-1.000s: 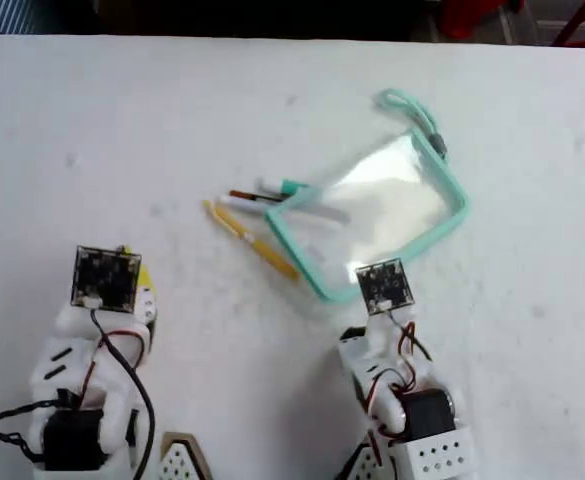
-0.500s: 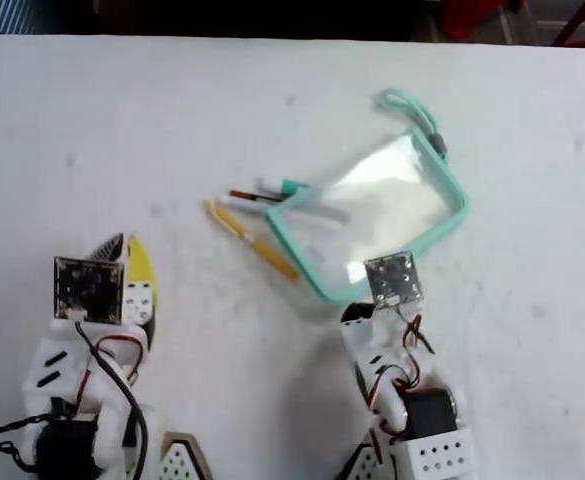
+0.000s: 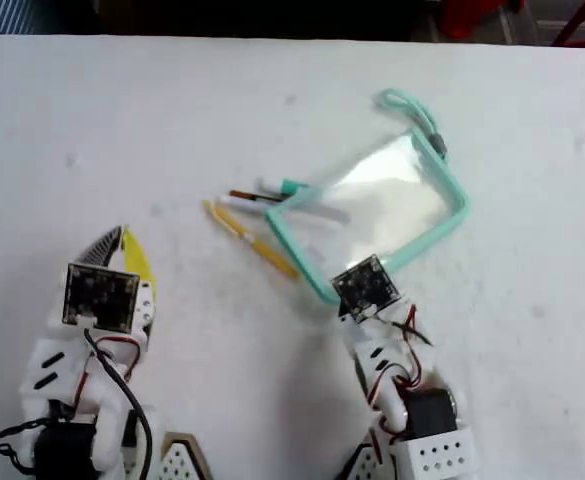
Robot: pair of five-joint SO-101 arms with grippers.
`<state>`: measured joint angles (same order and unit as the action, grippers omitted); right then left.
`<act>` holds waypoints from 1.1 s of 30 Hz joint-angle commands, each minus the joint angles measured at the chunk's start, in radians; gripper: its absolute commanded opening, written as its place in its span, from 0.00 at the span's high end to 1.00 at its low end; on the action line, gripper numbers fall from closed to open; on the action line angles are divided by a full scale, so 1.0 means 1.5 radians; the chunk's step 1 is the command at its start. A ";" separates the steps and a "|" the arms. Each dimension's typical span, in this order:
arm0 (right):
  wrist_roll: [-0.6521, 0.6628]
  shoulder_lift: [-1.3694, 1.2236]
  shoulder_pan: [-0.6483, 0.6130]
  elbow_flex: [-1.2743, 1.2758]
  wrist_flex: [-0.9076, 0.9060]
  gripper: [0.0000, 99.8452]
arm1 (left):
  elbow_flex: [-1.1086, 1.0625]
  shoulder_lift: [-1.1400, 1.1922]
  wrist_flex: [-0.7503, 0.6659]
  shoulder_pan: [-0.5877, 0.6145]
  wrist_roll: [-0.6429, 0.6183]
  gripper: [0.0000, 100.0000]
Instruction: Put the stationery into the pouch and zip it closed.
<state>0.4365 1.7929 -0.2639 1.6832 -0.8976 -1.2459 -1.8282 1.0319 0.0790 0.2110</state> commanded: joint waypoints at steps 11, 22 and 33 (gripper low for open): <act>0.011 0.006 0.025 0.005 -0.011 0.98 | 0.207 0.222 0.050 -0.094 0.107 0.92; 0.028 0.006 0.053 0.005 -0.012 0.98 | 0.332 0.548 0.127 -0.226 0.109 0.92; 0.048 0.007 0.088 0.004 -0.009 0.98 | 0.281 0.744 0.012 -0.204 0.006 0.92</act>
<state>0.5010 1.7929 -0.1396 1.6832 -0.9083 -0.8009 -0.7633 1.1239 -0.1834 0.2386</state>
